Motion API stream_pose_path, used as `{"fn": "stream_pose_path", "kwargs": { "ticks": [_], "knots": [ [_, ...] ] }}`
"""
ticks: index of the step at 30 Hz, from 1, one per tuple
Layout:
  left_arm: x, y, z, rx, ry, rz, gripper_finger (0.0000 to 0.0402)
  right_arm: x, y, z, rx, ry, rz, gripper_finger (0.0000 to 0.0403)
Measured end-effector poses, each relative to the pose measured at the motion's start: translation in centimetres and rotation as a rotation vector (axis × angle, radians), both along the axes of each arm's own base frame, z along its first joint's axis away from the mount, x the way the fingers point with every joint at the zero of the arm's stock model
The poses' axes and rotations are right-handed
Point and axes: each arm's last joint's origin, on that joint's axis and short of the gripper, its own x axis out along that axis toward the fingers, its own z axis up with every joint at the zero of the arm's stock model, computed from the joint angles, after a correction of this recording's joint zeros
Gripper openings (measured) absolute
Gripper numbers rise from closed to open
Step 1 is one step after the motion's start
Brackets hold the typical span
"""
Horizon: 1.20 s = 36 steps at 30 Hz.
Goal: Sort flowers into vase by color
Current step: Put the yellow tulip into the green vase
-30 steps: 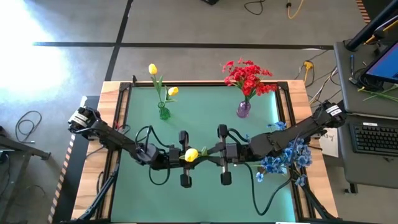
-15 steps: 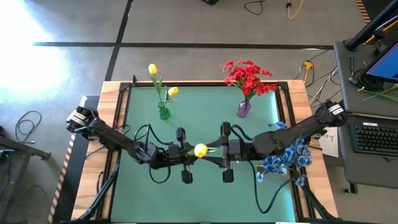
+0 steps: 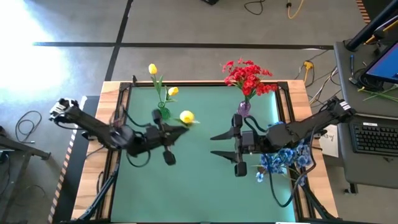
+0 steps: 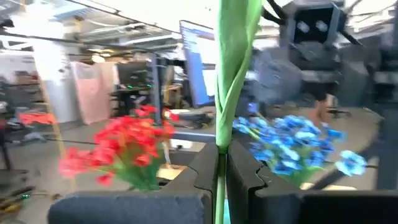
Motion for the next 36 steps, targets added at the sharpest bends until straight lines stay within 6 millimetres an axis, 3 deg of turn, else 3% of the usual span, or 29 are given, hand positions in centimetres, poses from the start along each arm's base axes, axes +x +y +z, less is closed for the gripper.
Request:
{"fn": "stream_pose_path", "kwargs": {
  "ticks": [6,16,28,36],
  "knots": [
    [-3.5,3.2,-0.4,0.000,-0.013,0.144,0.0000,-0.1,-0.1,0.0,0.000,0.012,0.000,0.0178],
    [-7.8,9.1,-5.3,-0.075,-0.032,0.446,0.0000,-0.1,-0.1,0.0,-0.006,0.011,-0.001,0.0177],
    [-9.6,12.9,-9.0,-0.056,-0.170,0.525,0.0000,-0.1,-0.1,0.0,-0.014,0.011,-0.003,0.0171],
    [-10.0,13.3,-10.7,-0.008,-0.142,0.554,0.0000,-0.1,-0.1,0.0,-0.015,0.011,-0.003,0.0173]
  ]
}}
